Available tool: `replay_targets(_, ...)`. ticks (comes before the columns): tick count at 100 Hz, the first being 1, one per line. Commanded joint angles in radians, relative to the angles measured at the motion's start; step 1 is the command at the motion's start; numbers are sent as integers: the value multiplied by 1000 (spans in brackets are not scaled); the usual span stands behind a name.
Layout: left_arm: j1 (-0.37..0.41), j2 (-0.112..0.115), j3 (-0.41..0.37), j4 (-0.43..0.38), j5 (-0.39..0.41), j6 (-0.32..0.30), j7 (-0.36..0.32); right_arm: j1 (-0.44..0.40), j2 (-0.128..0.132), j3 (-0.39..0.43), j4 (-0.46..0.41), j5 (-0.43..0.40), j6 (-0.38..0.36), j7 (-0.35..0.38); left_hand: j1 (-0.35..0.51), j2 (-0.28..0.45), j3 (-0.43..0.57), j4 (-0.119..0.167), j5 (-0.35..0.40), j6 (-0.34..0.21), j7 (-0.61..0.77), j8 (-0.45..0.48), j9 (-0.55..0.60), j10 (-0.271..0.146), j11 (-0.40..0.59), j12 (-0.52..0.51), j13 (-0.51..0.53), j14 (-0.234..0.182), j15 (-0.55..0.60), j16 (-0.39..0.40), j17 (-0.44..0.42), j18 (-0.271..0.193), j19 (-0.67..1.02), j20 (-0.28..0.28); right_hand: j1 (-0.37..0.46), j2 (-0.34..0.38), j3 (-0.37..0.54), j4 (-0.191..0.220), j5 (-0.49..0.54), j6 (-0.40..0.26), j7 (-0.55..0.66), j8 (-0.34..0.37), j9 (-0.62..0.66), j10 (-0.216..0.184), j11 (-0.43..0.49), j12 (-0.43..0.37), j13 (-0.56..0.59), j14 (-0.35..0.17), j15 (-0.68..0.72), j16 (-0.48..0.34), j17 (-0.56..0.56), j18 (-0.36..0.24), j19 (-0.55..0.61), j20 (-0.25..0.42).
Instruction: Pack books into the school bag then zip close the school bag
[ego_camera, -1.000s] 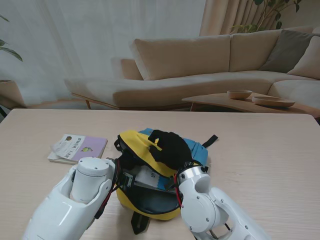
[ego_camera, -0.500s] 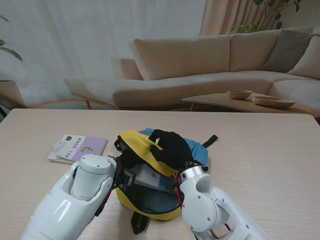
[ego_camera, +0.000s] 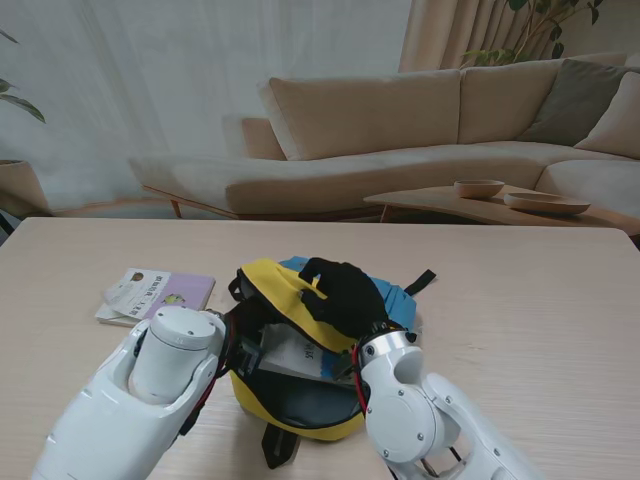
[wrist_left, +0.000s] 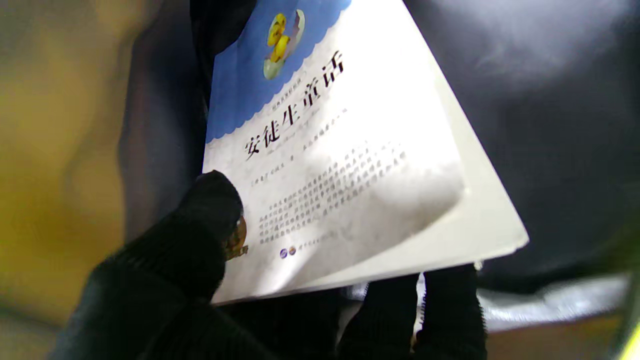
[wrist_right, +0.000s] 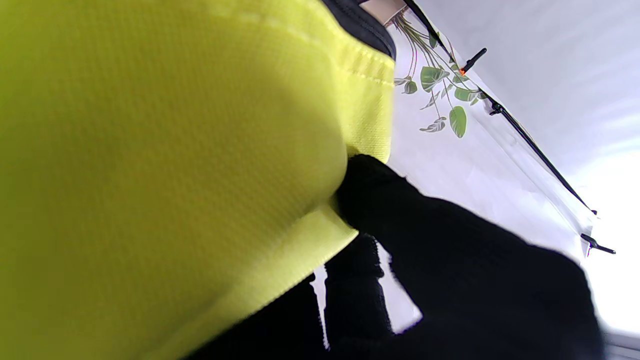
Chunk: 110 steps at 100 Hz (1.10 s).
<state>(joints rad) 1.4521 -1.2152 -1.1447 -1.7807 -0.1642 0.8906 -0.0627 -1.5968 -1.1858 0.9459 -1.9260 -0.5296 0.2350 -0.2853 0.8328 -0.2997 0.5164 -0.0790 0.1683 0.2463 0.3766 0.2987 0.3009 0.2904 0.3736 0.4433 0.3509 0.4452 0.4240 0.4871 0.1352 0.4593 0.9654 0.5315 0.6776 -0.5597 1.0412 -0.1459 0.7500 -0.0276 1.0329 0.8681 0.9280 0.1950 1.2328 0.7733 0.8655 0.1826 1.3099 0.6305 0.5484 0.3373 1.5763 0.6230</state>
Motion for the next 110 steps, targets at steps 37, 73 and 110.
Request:
replay_targets(37,51,49,-30,-142,154,26,-68,-4,-9,1,-12,11,-8,13,-27,50,-76,43,-10,4,-214,-126,-97,18,-92,-88,-120,-20,-110,-87,-98,-63,-153,-108,80,87,0,78,32,-121,195,105,-18,22,22,22,10,-30,31,12,-4,-11,44,19)
replay_targets(73,172,119,-62,-270,415,-67,-156,-1,-10,7,-10,21,-5,16,-21,68,-122,48,2,-33,-2,-30,-25,21,-96,-76,-83,-10,-103,-72,-88,-47,-140,-106,81,88,-2,77,32,-121,195,106,-18,22,22,22,8,-31,30,12,-6,-9,44,19)
replay_targets(110,418,104,-211,-406,609,-236,-52,-5,3,16,0,51,-25,77,-13,67,-118,49,38,-55,46,5,-3,-7,-92,-54,-86,-31,-103,-49,-129,-58,-147,-101,79,73,3,74,37,-124,183,95,-19,24,11,17,3,-28,24,10,-12,-8,40,18)
